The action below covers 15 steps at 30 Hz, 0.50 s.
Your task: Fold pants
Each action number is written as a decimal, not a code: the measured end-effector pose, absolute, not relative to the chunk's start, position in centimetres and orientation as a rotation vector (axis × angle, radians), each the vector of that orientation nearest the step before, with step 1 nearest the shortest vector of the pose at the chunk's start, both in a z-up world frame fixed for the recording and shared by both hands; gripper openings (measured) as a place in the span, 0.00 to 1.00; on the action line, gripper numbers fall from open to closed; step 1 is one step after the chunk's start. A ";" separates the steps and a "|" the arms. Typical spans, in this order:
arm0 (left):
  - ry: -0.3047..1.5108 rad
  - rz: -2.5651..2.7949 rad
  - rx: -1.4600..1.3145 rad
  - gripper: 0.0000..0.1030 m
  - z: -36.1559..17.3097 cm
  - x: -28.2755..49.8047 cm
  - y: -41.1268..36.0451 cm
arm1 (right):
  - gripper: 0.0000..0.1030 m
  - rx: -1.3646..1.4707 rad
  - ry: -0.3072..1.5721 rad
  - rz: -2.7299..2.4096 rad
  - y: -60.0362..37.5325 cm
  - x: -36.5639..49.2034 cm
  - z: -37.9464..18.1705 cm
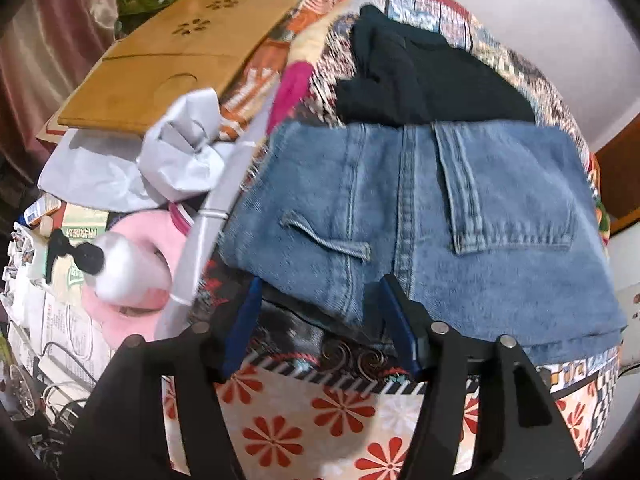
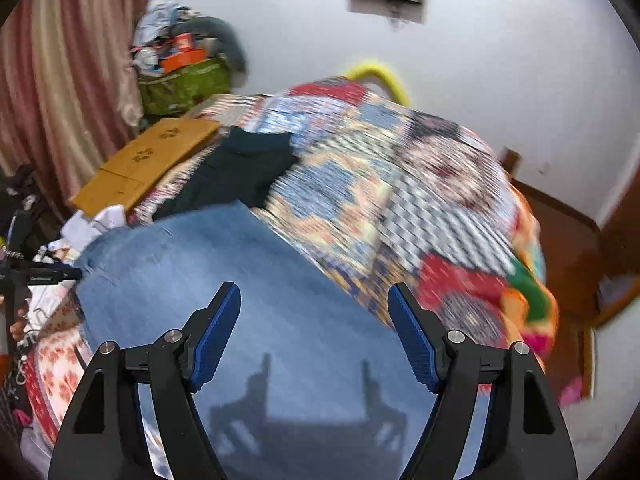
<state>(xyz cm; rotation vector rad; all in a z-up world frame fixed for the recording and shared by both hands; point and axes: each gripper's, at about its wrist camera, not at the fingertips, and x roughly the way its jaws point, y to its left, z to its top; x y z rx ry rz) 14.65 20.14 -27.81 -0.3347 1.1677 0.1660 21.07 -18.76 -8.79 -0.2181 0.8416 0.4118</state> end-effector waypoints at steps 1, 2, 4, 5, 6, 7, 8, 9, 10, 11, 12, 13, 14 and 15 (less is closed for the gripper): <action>1.173 0.169 -0.338 0.58 -28.0 14.7 20.1 | 0.71 -0.216 0.845 0.382 -19.7 20.5 -8.9; 1.174 0.173 -0.346 0.58 -28.2 14.7 20.0 | 0.71 -0.203 0.849 0.346 -21.0 19.7 -9.1; 1.179 0.177 -0.380 0.58 -28.7 14.7 20.1 | 0.71 -0.166 0.863 0.301 -23.0 18.6 -9.4; 1.187 0.179 -0.405 0.58 -28.9 14.6 20.4 | 0.71 -0.126 0.881 0.273 -24.4 17.9 -9.9; 1.197 0.182 -0.441 0.58 -29.3 14.6 20.7 | 0.71 -0.094 0.897 0.250 -25.5 17.3 -10.3; 1.203 0.186 -0.478 0.58 -29.6 14.4 20.9 | 0.71 -0.055 0.919 0.220 -26.8 16.7 -10.9; 1.202 0.189 -0.500 0.59 -29.7 14.1 21.0 | 0.71 -0.027 0.936 0.193 -27.8 16.2 -11.5; 1.197 0.192 -0.514 0.59 -29.8 13.8 21.1 | 0.71 0.006 0.954 0.159 -28.9 15.6 -12.2; 1.196 0.194 -0.517 0.59 -29.8 13.6 21.2 | 0.71 0.034 0.969 0.128 -29.9 15.1 -12.8; 1.196 0.195 -0.525 0.59 -29.8 13.4 21.3 | 0.71 0.067 0.984 0.090 -31.1 14.4 -13.6; 1.198 0.195 -0.534 0.59 -29.6 13.3 21.4 | 0.71 0.092 0.991 0.061 -32.2 13.8 -14.1; 1.201 0.196 -0.541 0.59 -29.4 13.2 21.4 | 0.71 0.109 0.994 0.039 -33.0 13.4 -14.3; 1.203 0.196 -0.544 0.59 -29.2 13.3 21.4 | 0.71 0.135 0.998 0.001 -34.2 12.9 -14.8; 1.200 0.182 -0.548 0.59 -28.9 13.4 21.2 | 0.71 0.155 1.000 -0.023 -35.0 12.5 -15.1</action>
